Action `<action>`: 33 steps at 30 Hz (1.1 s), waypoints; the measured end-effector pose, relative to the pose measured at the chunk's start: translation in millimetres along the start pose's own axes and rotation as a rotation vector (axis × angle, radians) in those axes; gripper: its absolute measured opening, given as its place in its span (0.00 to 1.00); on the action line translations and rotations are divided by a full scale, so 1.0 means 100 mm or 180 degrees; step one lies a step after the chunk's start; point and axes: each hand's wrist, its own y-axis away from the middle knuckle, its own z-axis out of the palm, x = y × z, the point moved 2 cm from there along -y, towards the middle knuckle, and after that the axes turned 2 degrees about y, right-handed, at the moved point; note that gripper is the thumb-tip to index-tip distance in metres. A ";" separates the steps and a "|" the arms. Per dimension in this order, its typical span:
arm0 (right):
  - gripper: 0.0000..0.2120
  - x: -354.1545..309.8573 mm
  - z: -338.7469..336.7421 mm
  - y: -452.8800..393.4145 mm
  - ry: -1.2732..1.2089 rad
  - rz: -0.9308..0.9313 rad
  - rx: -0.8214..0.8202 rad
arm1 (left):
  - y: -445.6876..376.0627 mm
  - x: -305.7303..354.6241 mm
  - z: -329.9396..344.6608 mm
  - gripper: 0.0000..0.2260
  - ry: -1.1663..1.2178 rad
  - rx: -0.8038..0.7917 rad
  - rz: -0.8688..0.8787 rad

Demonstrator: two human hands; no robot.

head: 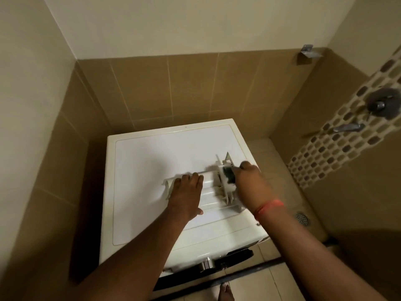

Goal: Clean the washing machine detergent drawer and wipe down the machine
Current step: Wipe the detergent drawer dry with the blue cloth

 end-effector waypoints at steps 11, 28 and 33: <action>0.21 -0.12 0.46 0.20 0.0773 -0.0463 -0.0157 | 0.03 0.05 -0.04 0.49 -0.0017 0.0037 -0.0104; 0.16 1.21 0.74 -0.09 -0.1227 0.0540 -0.0469 | -0.16 0.40 -0.33 0.18 0.1887 0.0816 -0.1109; 0.11 1.13 0.98 -0.17 -0.1281 0.0221 -0.0807 | -0.28 0.86 -0.52 0.17 0.2524 0.0556 -0.1438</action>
